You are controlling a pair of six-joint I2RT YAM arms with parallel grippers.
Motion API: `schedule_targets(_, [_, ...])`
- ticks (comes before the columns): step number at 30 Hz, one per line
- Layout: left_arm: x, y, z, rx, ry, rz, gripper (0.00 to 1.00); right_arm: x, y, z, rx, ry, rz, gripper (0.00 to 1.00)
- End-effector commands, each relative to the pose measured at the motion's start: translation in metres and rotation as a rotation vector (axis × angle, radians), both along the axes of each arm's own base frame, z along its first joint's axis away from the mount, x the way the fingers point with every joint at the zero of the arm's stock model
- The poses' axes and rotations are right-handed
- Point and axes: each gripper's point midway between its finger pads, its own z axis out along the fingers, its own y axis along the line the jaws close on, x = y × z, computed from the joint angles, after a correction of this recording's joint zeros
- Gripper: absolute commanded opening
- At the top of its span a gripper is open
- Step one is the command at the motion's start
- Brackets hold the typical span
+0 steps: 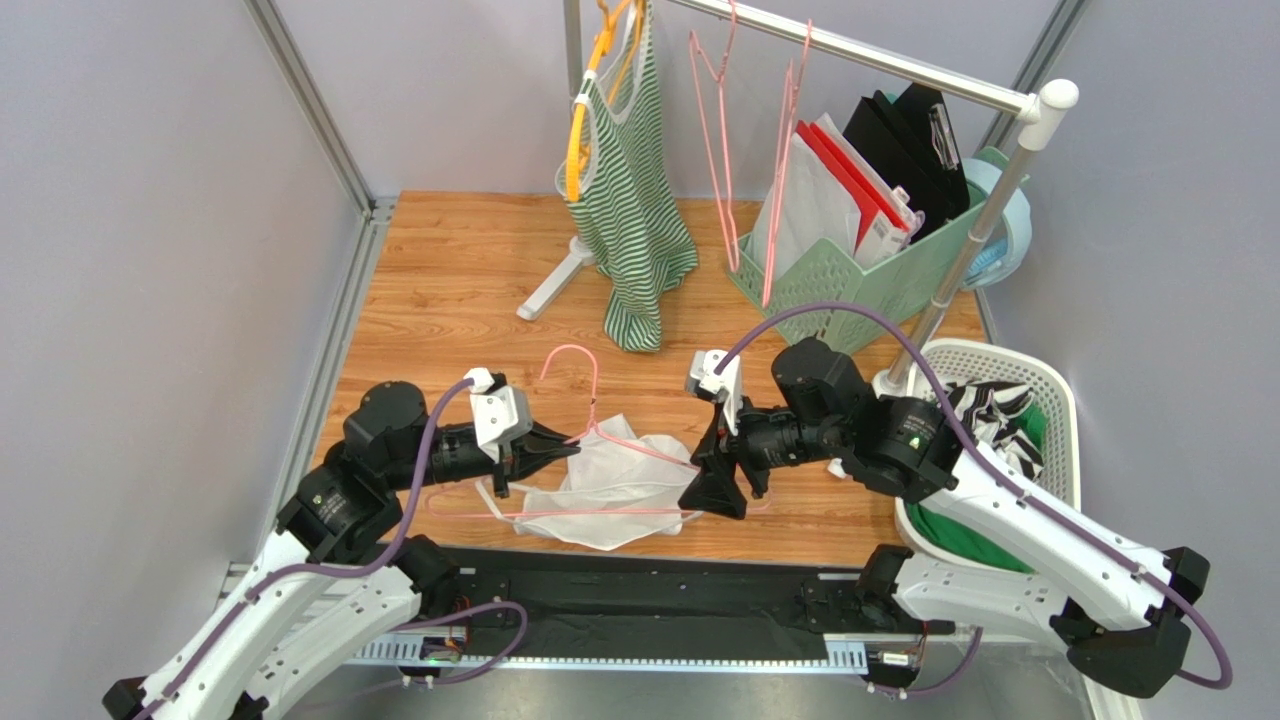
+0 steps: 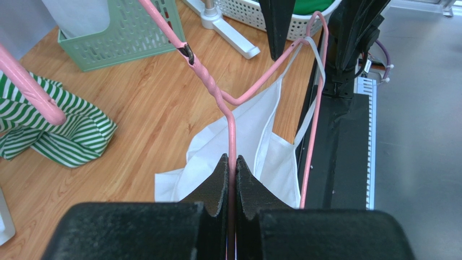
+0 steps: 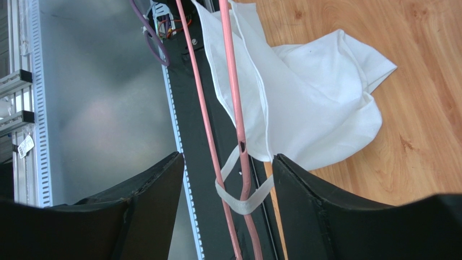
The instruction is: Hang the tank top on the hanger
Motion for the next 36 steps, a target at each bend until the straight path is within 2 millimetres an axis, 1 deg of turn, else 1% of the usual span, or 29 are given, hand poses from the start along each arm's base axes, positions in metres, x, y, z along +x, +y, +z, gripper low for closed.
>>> schedule_targets(1, [0.004,-0.001,0.015,-0.038,-0.077,0.002,0.0,-0.008,-0.004,-0.001,0.016,0.008,0.024,0.63])
schedule_targets(2, [0.007,-0.001,0.015,-0.034,-0.077,0.018,0.0,-0.008,-0.004,-0.002,0.014,0.011,0.025,0.62])
schedule_targets(5, [0.008,0.0,0.015,-0.037,-0.082,0.031,0.0,-0.01,-0.004,-0.005,0.011,0.028,0.032,0.56])
schedule_targets(6, [0.009,0.001,0.015,-0.037,-0.081,0.034,0.0,-0.011,-0.003,-0.006,0.01,0.033,0.035,0.51])
schedule_targets(8, [0.01,0.001,0.015,-0.037,-0.086,0.041,0.0,-0.013,-0.002,-0.006,0.014,0.043,0.042,0.43])
schedule_targets(11, [0.011,0.003,0.015,-0.035,-0.086,0.055,0.0,-0.014,-0.002,-0.008,0.012,0.054,0.043,0.24])
schedule_targets(12, [0.011,0.003,0.015,-0.036,-0.087,0.057,0.0,-0.014,-0.003,-0.008,0.01,0.056,0.041,0.11])
schedule_targets(14, [0.012,0.003,0.015,-0.036,-0.084,0.06,0.0,-0.013,-0.003,-0.01,0.005,0.057,0.032,0.0])
schedule_targets(16, [0.014,0.003,0.014,-0.031,-0.08,0.071,0.0,-0.011,-0.005,-0.013,-0.007,0.053,0.017,0.0])
schedule_targets(18, [0.017,0.004,0.013,-0.029,-0.066,0.088,0.0,-0.005,-0.007,-0.016,-0.02,0.043,-0.02,0.0])
schedule_targets(19, [0.018,0.004,0.012,-0.025,-0.056,0.093,0.01,0.0,-0.009,-0.017,-0.028,0.027,-0.056,0.0])
schedule_targets(20, [0.02,0.004,0.012,-0.022,-0.053,0.104,0.05,0.003,-0.01,-0.017,-0.029,0.021,-0.079,0.0])
schedule_targets(21, [0.02,0.004,0.011,-0.02,-0.045,0.106,0.17,0.006,-0.013,-0.018,-0.027,0.011,-0.109,0.0])
schedule_targets(22, [0.022,0.004,0.01,-0.016,-0.037,0.113,0.26,0.015,-0.017,-0.018,-0.032,-0.014,-0.164,0.0])
schedule_targets(23, [0.022,0.003,0.01,-0.014,-0.033,0.114,0.34,0.017,-0.02,-0.018,-0.033,-0.016,-0.192,0.0])
schedule_targets(24, [0.024,0.003,0.01,-0.012,-0.028,0.119,0.45,0.02,-0.024,-0.015,-0.024,-0.033,-0.218,0.0])
schedule_targets(25, [0.025,0.003,0.008,-0.007,-0.019,0.126,0.66,0.024,-0.029,-0.018,-0.036,-0.048,-0.252,0.0])
schedule_targets(26, [0.027,0.003,0.007,-0.002,-0.015,0.134,0.72,0.026,-0.031,-0.019,-0.039,-0.052,-0.268,0.0])
schedule_targets(27, [0.029,0.005,0.006,0.002,-0.014,0.15,0.84,0.027,-0.034,-0.019,-0.036,-0.058,-0.288,0.0])
schedule_targets(28, [0.034,0.008,0.007,0.007,-0.017,0.185,0.88,0.03,-0.04,-0.021,-0.044,-0.07,-0.319,0.0])
schedule_targets(30, [0.036,0.011,0.008,0.002,-0.025,0.208,0.95,0.032,-0.045,-0.022,-0.048,-0.066,-0.358,0.0])
schedule_targets(32, [0.04,0.015,0.008,0.002,-0.026,0.244,0.98,0.036,-0.054,-0.028,-0.073,-0.069,-0.406,0.0])
schedule_targets(36, [0.045,0.018,0.007,0.012,-0.025,0.273,0.99,0.042,-0.066,-0.031,-0.074,-0.075,-0.496,0.0])
